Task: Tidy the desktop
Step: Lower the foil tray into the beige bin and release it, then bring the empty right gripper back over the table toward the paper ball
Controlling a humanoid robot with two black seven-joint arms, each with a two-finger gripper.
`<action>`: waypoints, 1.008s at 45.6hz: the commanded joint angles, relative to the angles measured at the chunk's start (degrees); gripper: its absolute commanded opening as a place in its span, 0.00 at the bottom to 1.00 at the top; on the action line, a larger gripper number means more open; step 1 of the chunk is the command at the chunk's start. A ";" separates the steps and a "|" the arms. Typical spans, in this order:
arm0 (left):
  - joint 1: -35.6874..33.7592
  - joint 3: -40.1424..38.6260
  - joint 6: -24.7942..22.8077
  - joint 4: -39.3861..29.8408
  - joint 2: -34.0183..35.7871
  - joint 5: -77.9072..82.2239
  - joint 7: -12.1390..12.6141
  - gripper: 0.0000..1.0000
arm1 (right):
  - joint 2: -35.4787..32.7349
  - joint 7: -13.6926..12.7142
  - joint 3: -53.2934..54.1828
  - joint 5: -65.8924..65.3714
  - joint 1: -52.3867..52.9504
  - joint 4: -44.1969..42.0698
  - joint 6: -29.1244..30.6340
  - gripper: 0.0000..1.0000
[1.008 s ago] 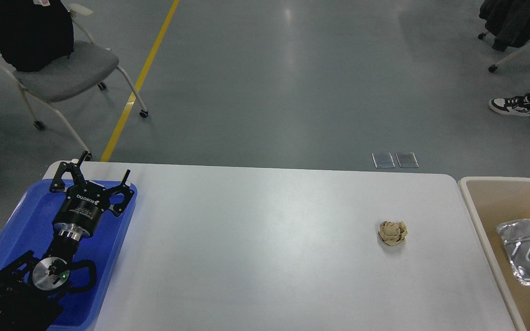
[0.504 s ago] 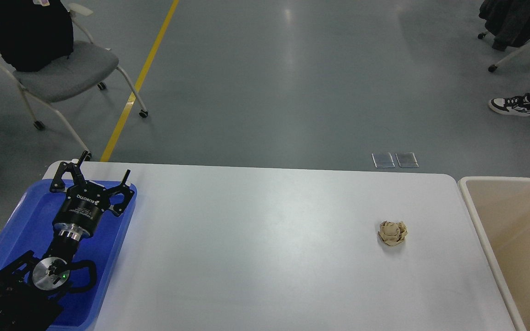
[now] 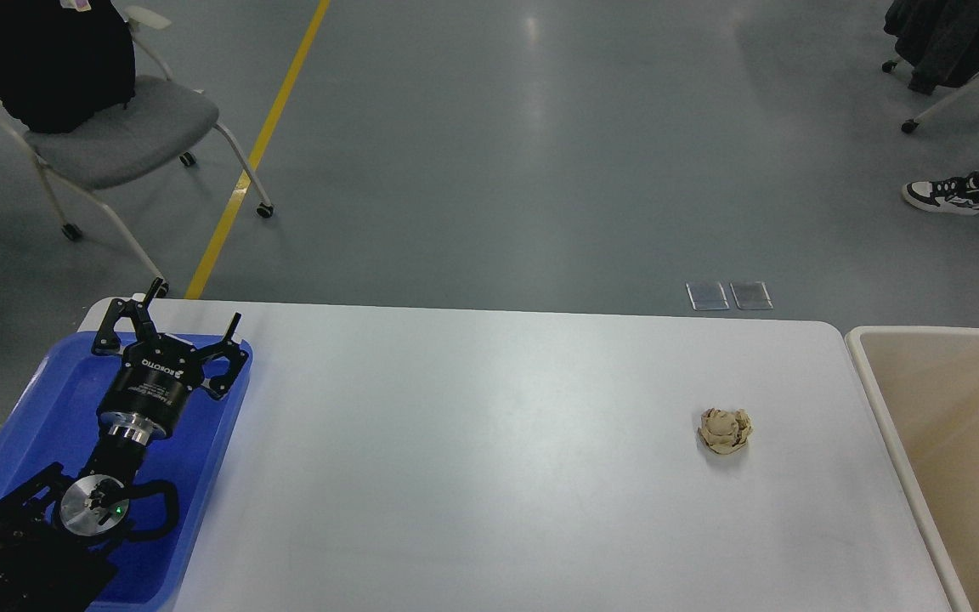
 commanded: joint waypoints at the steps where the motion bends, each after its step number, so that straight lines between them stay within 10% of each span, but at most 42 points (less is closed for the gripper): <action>1: -0.01 0.01 0.00 0.00 0.00 0.00 0.02 0.99 | -0.41 0.00 -4.88 -0.23 5.48 -0.26 4.79 1.00; 13: -0.01 0.01 0.00 0.00 0.00 0.00 -0.07 0.99 | -3.31 0.00 -11.39 -0.14 11.98 0.35 11.46 1.00; 46: -0.01 0.10 0.00 0.00 0.00 0.00 0.11 0.99 | -20.37 0.09 -34.23 -7.87 49.68 47.53 11.82 1.00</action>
